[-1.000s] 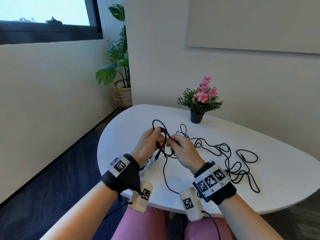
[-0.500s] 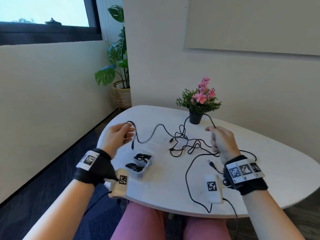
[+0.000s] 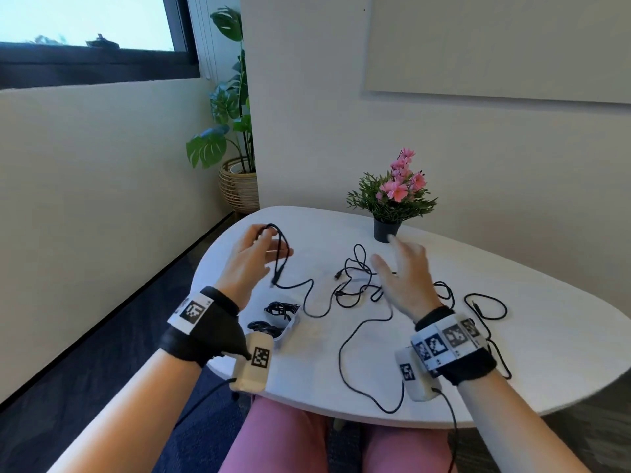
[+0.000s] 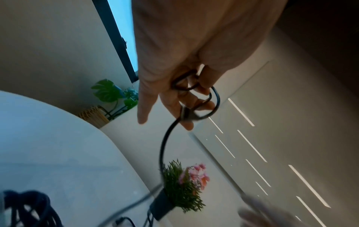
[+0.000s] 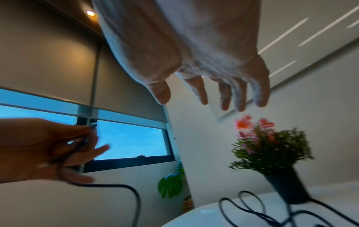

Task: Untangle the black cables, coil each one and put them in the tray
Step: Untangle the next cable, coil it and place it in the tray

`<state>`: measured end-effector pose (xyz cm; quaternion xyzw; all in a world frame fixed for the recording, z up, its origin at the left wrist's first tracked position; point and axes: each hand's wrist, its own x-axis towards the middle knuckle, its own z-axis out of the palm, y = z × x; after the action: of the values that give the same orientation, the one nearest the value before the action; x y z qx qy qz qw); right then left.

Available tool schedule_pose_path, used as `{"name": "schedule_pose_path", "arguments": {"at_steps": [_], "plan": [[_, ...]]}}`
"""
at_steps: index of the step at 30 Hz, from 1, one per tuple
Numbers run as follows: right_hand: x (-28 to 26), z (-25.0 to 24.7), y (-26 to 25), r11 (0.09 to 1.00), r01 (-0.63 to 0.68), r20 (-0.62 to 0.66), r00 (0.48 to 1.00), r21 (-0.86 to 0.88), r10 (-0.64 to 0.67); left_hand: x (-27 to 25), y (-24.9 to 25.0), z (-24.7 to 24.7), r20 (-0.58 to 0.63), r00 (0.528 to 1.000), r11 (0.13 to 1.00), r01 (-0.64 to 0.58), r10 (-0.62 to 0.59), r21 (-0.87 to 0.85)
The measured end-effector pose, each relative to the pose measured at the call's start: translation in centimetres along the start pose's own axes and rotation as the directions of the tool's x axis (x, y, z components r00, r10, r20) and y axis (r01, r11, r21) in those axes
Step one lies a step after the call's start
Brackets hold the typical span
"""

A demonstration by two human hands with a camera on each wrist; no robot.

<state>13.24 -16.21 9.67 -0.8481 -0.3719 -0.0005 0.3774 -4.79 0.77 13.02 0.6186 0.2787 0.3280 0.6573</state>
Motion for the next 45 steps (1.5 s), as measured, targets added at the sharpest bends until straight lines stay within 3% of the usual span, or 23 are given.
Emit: {"name": "schedule_pose_path", "arguments": {"at_steps": [2, 4, 8, 11, 17, 20, 23, 28, 31, 35, 37, 39, 42, 45], "plan": [[-1.1, 0.9, -2.4, 0.98, 0.169, 0.051, 0.983, 0.109, -0.176, -0.6, 0.0, 1.3, 0.062, 0.998, 0.997, 0.027, -0.022, -0.071], [-2.3, 1.8, -4.8, 0.95, 0.23, 0.159, 0.951, 0.213, -0.266, -1.2, -0.1, 2.5, 0.094, 0.996, 0.988, 0.023, -0.009, -0.155], [-3.5, 4.2, -6.5, 0.936, 0.17, 0.321, 0.908, 0.307, -0.27, -1.5, -0.4, 3.9, 0.077, 0.997, 0.938, 0.046, -0.021, -0.343], [-4.2, 5.6, -6.5, 0.934, 0.207, 0.335, 0.893, 0.292, -0.302, -1.5, -0.1, 4.3, 0.072, 0.996, 0.865, 0.082, -0.053, -0.494], [-4.4, 5.7, -6.4, 0.932, 0.189, 0.317, 0.904, 0.309, -0.289, -1.4, -0.4, 3.6, 0.165, 0.984, 0.845, 0.147, -0.071, -0.514], [-3.8, 5.0, -6.4, 0.895, 0.063, 0.284, 0.936, 0.441, -0.206, -1.4, -0.5, 3.1, 0.2, 0.979, 0.895, 0.125, -0.041, -0.429], [-3.2, 4.1, -6.6, 0.738, -0.13, 0.272, 0.959, 0.662, -0.076, -1.4, -0.9, 2.8, 0.194, 0.981, 0.982, 0.056, -0.02, -0.183], [-1.5, 1.4, -4.5, 0.851, 0.025, -0.011, 1.0, 0.525, -0.023, -0.6, -1.2, -0.1, 0.205, 0.978, 0.974, -0.065, 0.02, 0.217], [-0.3, -0.2, -2.4, 0.873, 0.034, -0.144, 0.989, 0.487, 0.042, -0.5, -0.8, -1.9, 0.25, 0.968, 0.953, -0.08, 0.005, 0.293], [0.2, -0.7, -1.7, 0.892, 0.086, -0.228, 0.974, 0.444, 0.019, -0.5, -0.5, -2.1, 0.326, 0.944, 0.891, -0.11, -0.045, 0.441], [0.6, -1.0, -1.2, 0.87, 0.051, -0.271, 0.958, 0.491, 0.097, -0.2, -0.6, -2.1, 0.376, 0.926, 0.949, -0.084, -0.038, 0.304], [0.9, -1.4, -0.5, 0.82, 0.008, -0.272, 0.945, 0.573, 0.181, -0.1, -0.7, -2.0, 0.364, 0.931, 1.0, -0.015, 0.022, -0.023], [0.5, -1.5, 0.0, 0.817, 0.015, -0.24, 0.959, 0.576, 0.151, -0.1, -0.7, -1.3, 0.284, 0.958, 0.937, 0.061, 0.042, -0.344], [0.2, -1.6, -0.3, 0.805, 0.047, -0.261, 0.956, 0.591, 0.136, -0.3, -0.1, -0.5, 0.274, 0.961, 0.873, 0.111, 0.027, -0.476]]}}
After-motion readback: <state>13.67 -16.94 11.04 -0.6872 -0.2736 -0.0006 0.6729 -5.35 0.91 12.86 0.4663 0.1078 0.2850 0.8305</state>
